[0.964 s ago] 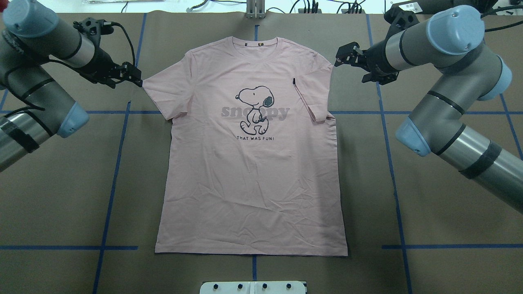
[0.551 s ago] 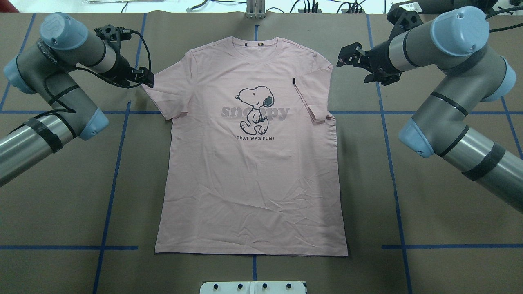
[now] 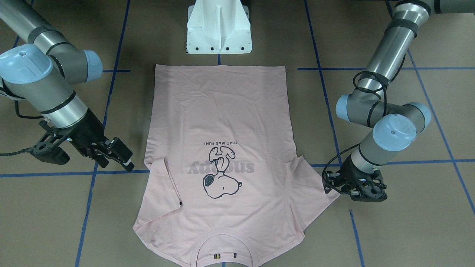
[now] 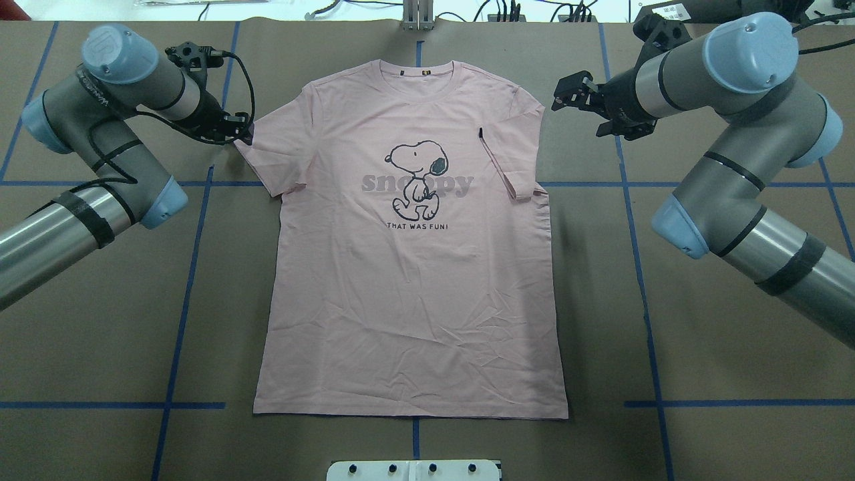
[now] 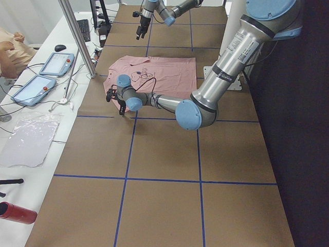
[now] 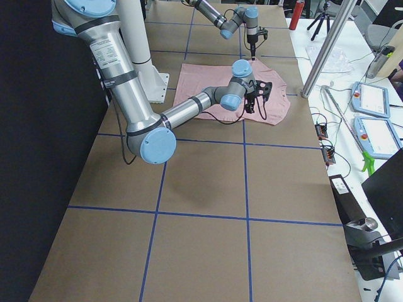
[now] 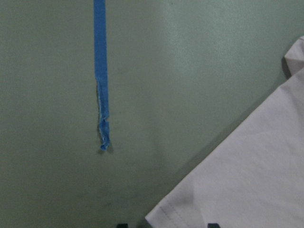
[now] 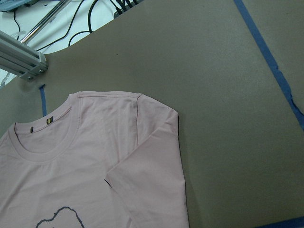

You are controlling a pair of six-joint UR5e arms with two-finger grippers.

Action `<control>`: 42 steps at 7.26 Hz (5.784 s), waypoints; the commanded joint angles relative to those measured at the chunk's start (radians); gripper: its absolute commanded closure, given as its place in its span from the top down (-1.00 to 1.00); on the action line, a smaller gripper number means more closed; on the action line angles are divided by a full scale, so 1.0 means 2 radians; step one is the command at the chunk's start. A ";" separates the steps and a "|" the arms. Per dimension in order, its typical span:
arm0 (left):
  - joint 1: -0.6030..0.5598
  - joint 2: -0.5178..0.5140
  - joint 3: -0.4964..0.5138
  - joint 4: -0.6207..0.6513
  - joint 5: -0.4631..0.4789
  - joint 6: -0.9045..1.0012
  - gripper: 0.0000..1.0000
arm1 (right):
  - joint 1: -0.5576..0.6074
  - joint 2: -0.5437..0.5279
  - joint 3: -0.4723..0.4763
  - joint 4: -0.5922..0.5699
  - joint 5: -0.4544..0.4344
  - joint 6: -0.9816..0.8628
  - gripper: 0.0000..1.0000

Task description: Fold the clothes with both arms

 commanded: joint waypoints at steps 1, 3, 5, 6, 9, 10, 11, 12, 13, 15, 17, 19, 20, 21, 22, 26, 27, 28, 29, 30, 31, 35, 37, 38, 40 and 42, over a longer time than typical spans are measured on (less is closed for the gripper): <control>0.000 -0.005 0.002 0.000 0.000 0.000 -1.00 | 0.000 0.000 0.000 0.000 -0.001 0.000 1.00; -0.001 -0.027 -0.030 0.020 -0.004 -0.029 -1.00 | -0.001 -0.001 -0.001 0.000 -0.001 0.000 1.00; 0.029 -0.042 -0.067 0.023 0.001 -0.116 -1.00 | -0.001 -0.002 -0.002 0.000 0.000 -0.003 1.00; 0.048 -0.059 -0.051 0.024 0.007 -0.123 -1.00 | -0.001 -0.007 -0.003 0.000 -0.001 -0.015 1.00; 0.058 -0.136 0.054 0.019 0.069 -0.126 -1.00 | -0.001 -0.010 -0.003 0.001 0.000 -0.020 1.00; 0.058 -0.135 0.052 0.019 0.069 -0.127 0.21 | -0.002 -0.009 -0.003 0.000 0.000 -0.020 1.00; 0.058 -0.131 0.033 0.014 0.067 -0.127 0.54 | -0.002 -0.008 -0.006 0.001 0.000 -0.020 1.00; 0.057 -0.106 -0.035 0.024 0.064 -0.128 0.59 | -0.009 -0.009 -0.005 0.001 -0.001 -0.018 1.00; 0.058 -0.052 -0.118 0.025 0.054 -0.148 0.66 | -0.028 -0.010 0.006 0.001 -0.020 -0.003 1.00; 0.058 0.055 -0.268 0.024 0.024 -0.160 0.66 | -0.138 -0.063 0.100 -0.009 -0.129 0.118 1.00; 0.058 0.072 -0.291 0.027 0.024 -0.159 0.66 | -0.307 -0.177 0.238 -0.098 -0.267 0.234 1.00; 0.059 0.072 -0.288 0.027 0.024 -0.159 0.66 | -0.420 -0.184 0.247 -0.162 -0.365 0.322 0.92; 0.059 0.072 -0.288 0.027 0.024 -0.159 0.66 | -0.430 -0.191 0.251 -0.174 -0.363 0.343 0.86; 0.059 0.071 -0.288 0.027 0.025 -0.161 0.66 | -0.445 -0.190 0.253 -0.204 -0.360 0.345 0.82; 0.059 0.072 -0.288 0.027 0.025 -0.163 0.66 | -0.456 -0.189 0.254 -0.208 -0.360 0.349 0.71; 0.059 0.072 -0.286 0.027 0.025 -0.167 0.66 | -0.459 -0.190 0.254 -0.208 -0.362 0.349 -0.98; 0.059 0.072 -0.286 0.027 0.025 -0.167 0.67 | -0.458 -0.190 0.257 -0.208 -0.362 0.349 -1.00; 0.059 0.072 -0.285 0.026 0.025 -0.167 0.67 | -0.459 -0.191 0.257 -0.208 -0.363 0.349 -1.00; 0.059 0.072 -0.285 0.026 0.025 -0.167 0.67 | -0.459 -0.190 0.259 -0.208 -0.363 0.348 -1.00; 0.060 0.072 -0.285 0.027 0.025 -0.168 0.67 | -0.460 -0.190 0.260 -0.208 -0.363 0.348 -1.00; 0.064 0.072 -0.285 0.030 0.027 -0.187 0.68 | -0.459 -0.192 0.271 -0.209 -0.363 0.347 -1.00; 0.249 0.228 -0.505 0.207 0.154 -0.329 0.69 | -0.458 -0.193 0.316 -0.235 -0.360 0.342 -1.00; 0.324 0.269 -0.504 0.179 0.203 -0.409 0.69 | -0.459 -0.193 0.316 -0.235 -0.360 0.342 -1.00; 0.338 0.272 -0.502 0.179 0.204 -0.429 0.69 | -0.459 -0.194 0.315 -0.235 -0.360 0.342 -1.00; 0.362 0.279 -0.501 0.180 0.206 -0.447 0.62 | -0.459 -0.193 0.314 -0.235 -0.360 0.342 -1.00; 0.367 0.279 -0.500 0.180 0.206 -0.447 0.51 | -0.459 -0.193 0.315 -0.235 -0.360 0.342 -1.00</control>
